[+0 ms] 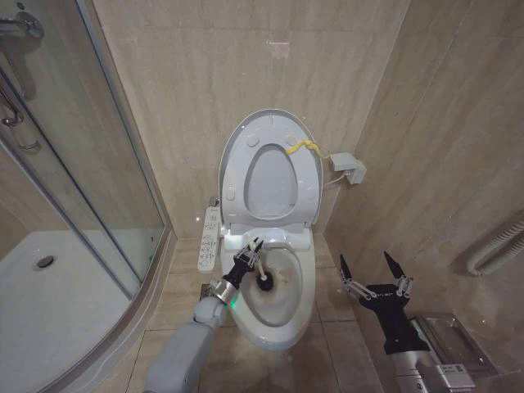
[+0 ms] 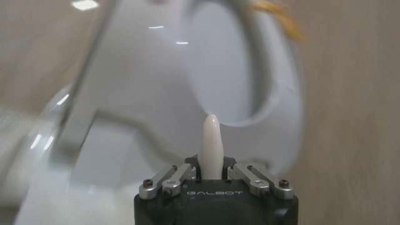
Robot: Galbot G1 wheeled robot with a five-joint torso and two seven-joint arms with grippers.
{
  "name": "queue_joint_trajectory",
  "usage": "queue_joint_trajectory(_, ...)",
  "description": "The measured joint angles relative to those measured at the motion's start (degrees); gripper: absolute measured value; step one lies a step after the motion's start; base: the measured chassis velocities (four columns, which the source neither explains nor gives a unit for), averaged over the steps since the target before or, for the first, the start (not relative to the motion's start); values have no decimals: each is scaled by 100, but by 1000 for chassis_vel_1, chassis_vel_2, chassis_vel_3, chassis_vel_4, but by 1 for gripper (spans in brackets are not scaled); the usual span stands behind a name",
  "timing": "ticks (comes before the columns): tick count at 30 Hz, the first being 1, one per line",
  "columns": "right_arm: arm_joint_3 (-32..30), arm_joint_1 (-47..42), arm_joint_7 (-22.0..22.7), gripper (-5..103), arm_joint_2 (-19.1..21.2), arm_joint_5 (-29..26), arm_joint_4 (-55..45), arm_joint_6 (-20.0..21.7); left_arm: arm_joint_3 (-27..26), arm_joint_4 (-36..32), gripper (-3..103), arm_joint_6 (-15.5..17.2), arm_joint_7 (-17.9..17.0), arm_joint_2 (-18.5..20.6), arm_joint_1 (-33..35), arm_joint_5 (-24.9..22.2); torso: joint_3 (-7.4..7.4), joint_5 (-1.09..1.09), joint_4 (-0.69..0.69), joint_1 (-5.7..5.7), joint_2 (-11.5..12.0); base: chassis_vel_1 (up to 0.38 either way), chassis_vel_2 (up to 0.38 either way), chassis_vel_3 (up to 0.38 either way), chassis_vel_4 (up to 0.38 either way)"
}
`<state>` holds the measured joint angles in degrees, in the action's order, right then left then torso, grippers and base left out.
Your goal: Open the toilet lid, clean the toilet bowl with a toilet brush, close the toilet lid, and flush.
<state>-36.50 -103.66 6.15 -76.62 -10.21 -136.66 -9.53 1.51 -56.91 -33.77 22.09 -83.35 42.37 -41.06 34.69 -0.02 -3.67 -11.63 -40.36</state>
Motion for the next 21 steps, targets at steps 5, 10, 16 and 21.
queue_joint_trajectory(5, 0, 0, 0, 100, 0, 0, 0, 0, 47, 20, 22, 61, 73, 49, 44, 410, -1, 1, 1, 1, -1, 0, 0, 0, 0)
queue_joint_trajectory(10, 0, 0, 0, 100, 0, 0, 0, 0, -214, 205, 22, -147, 183, 251, -104, 1948, 1, 1, 2, 0, 0, 0, 0, 0, 0)
queue_joint_trajectory(16, 0, 0, 0, 100, 0, 0, 0, 0, -363, 340, 22, -286, 281, 291, -278, 2413, 0, 1, -1, 0, 0, 0, 0, 0, 0)
queue_joint_trajectory(21, 0, 0, 0, 100, 0, 0, 0, 0, -39, 441, 22, 187, -6, 133, -311, 750, 0, 2, 2, 0, 0, 0, 0, 0, 0)
